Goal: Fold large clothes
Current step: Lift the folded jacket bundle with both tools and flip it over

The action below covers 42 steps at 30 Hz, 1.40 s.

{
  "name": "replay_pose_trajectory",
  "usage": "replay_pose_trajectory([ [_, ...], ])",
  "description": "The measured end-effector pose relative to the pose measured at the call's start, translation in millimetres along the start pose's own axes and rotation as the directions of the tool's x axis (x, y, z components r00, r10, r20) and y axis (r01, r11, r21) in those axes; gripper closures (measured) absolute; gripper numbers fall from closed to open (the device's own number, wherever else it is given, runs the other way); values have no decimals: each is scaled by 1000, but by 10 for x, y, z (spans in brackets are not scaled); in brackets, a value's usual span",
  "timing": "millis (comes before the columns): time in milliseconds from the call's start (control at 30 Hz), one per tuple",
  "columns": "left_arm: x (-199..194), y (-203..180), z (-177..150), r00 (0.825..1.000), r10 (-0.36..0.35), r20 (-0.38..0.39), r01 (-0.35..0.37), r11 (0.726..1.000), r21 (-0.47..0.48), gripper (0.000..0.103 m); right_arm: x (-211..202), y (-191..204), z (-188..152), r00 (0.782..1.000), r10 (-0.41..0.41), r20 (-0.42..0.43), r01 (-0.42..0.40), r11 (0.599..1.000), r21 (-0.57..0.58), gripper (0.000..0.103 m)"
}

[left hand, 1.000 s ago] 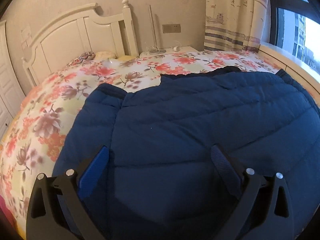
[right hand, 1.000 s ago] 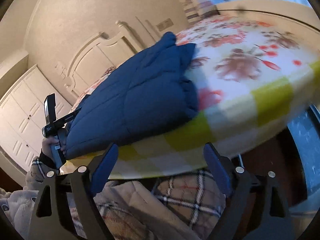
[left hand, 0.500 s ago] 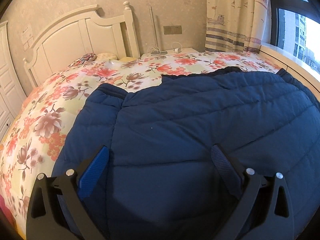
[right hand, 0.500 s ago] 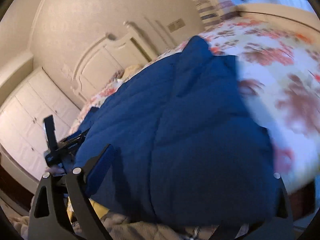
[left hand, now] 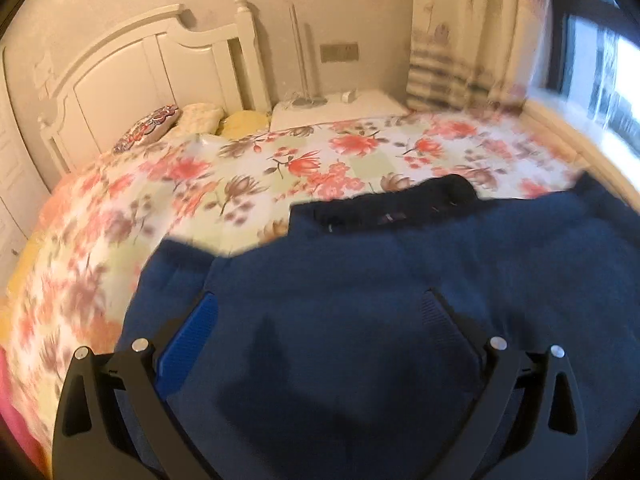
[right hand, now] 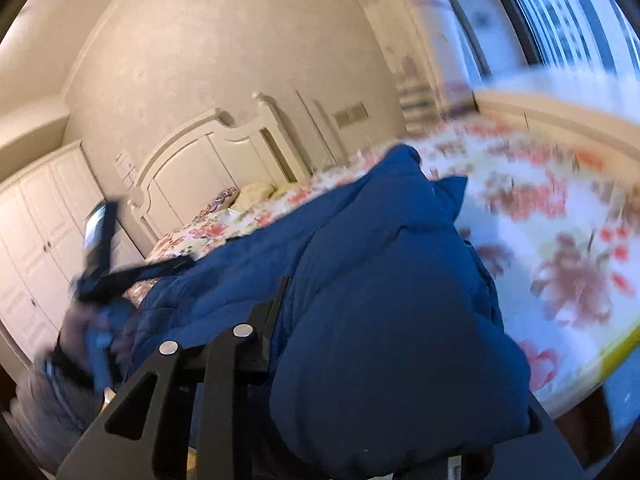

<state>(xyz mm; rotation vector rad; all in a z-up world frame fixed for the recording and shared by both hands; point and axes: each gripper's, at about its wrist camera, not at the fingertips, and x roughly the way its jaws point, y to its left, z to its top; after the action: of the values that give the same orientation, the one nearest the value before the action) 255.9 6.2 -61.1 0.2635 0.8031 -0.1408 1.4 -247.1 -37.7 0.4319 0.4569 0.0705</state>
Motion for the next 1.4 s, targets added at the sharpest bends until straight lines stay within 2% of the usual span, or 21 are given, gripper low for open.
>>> replay_pose_trajectory([
  [67,330,-140,119,994,76,-84,-72,996,43,2,-70,133,23,1000,-13,16,14,997,-78,65],
  [100,506,-207,124,987,58,-148,-50,997,59,2,-78,207,44,1000,-20,22,22,994,-108,65],
  [133,567,-233,104,986,48,-158,-39,997,62,2,-88,278,62,999,-29,24,33,989,-141,65],
  [233,398,-152,23,993,-4,-116,8,999,33,4,-75,355,95,999,-41,27,45,983,-180,65],
  [367,-371,134,-383,992,-128,17,129,992,-18,4,-29,413,175,998,-47,30,52,977,-205,65],
  [500,-760,6,-1108,974,-225,3,224,971,87,4,2,609,272,998,-31,53,44,967,-251,65],
  [533,-788,-84,-1309,978,-208,6,205,970,130,4,14,672,294,998,-22,54,36,964,-264,65],
  [600,-880,-134,-1620,986,-124,111,103,979,177,4,59,869,337,998,-9,60,27,950,-311,65],
  [633,-910,-105,-1683,985,-127,120,106,980,169,4,64,960,341,998,-7,67,29,941,-336,65],
  [700,-1012,41,-1751,969,-214,122,199,972,126,4,113,1213,350,997,-8,81,41,909,-415,65],
  [767,-1209,322,-1824,934,-311,174,304,950,70,4,181,1423,367,996,-10,85,49,882,-469,65],
  [800,-1308,507,-1860,925,-316,210,315,948,40,4,226,1551,375,996,-7,85,48,868,-494,65],
  [900,-1469,1072,-1912,942,-191,276,219,973,-72,4,372,1997,327,996,10,88,43,815,-578,65],
  [1000,-1600,1867,-1980,950,-41,311,130,954,-269,4,552,2589,81,996,29,80,36,710,-703,65],
  [1067,-1695,2192,-2021,946,14,325,104,934,-343,4,771,3056,-284,998,38,56,24,570,-821,65],
  [1133,-1818,2438,-2070,935,64,350,84,916,-391,4,1004,3371,-759,1000,28,7,-5,381,-924,64],
  [1200,-1839,2549,-2089,936,54,348,98,910,-403,3,1244,3534,-1471,1000,-28,-15,-13,77,-997,63],
  [1233,-1818,2571,-2093,938,28,346,122,906,-406,3,1273,3532,-1768,997,-20,74,73,-71,-995,62],
  [1267,-1809,2590,-2098,939,10,343,141,901,-411,3,1274,3515,-1940,993,-2,120,118,-155,-981,60],
  [1300,-1765,2589,-2087,941,-21,338,170,894,-415,3,1265,3490,-2002,993,8,119,118,-177,-977,58],
  [1400,-1804,2502,-1982,935,-78,345,212,905,-369,3,1227,3467,-1867,998,12,66,67,-118,-991,57],
])
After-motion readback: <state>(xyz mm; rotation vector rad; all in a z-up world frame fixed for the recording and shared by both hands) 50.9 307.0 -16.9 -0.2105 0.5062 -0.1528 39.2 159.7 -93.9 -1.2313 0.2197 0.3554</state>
